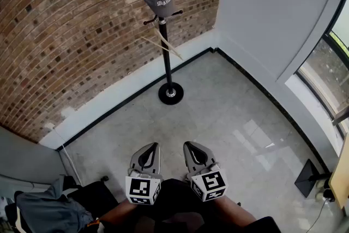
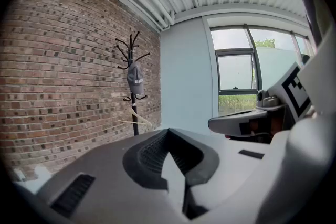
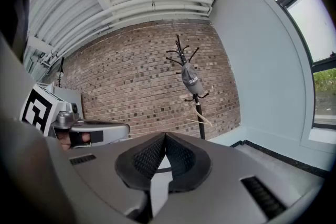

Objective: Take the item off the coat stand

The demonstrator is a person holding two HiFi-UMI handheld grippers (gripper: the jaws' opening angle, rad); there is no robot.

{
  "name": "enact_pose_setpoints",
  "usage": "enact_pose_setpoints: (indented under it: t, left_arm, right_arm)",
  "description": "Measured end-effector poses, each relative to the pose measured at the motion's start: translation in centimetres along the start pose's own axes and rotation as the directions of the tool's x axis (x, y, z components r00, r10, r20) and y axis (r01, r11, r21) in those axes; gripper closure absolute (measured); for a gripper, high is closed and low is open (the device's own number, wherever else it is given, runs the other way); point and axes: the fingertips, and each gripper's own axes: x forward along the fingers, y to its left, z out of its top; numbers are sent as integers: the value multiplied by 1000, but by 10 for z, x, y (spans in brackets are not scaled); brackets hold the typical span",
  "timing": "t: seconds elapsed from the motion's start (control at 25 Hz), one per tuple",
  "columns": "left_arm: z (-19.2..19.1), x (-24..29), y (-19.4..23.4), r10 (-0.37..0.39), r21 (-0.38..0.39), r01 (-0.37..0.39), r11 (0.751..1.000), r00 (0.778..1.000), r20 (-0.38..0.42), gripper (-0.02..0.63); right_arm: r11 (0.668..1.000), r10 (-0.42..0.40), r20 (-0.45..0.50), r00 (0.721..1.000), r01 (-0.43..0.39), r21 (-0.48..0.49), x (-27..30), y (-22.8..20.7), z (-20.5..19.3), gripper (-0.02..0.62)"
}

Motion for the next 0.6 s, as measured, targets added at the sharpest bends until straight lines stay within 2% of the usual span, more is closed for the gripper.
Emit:
enact_pose_setpoints:
  t: [0.36,0.6]
  left_arm:
    - [7,40,-66,-6,10,6,1000,1000,-2,572]
    - [8,64,-104,-32,27,33,999,999,-11,572]
  right_arm:
    - [1000,4,13,1000,-4,12,-33,-67,6,580]
    - [998,-40,14,999,40,40,-55,-116,1,580]
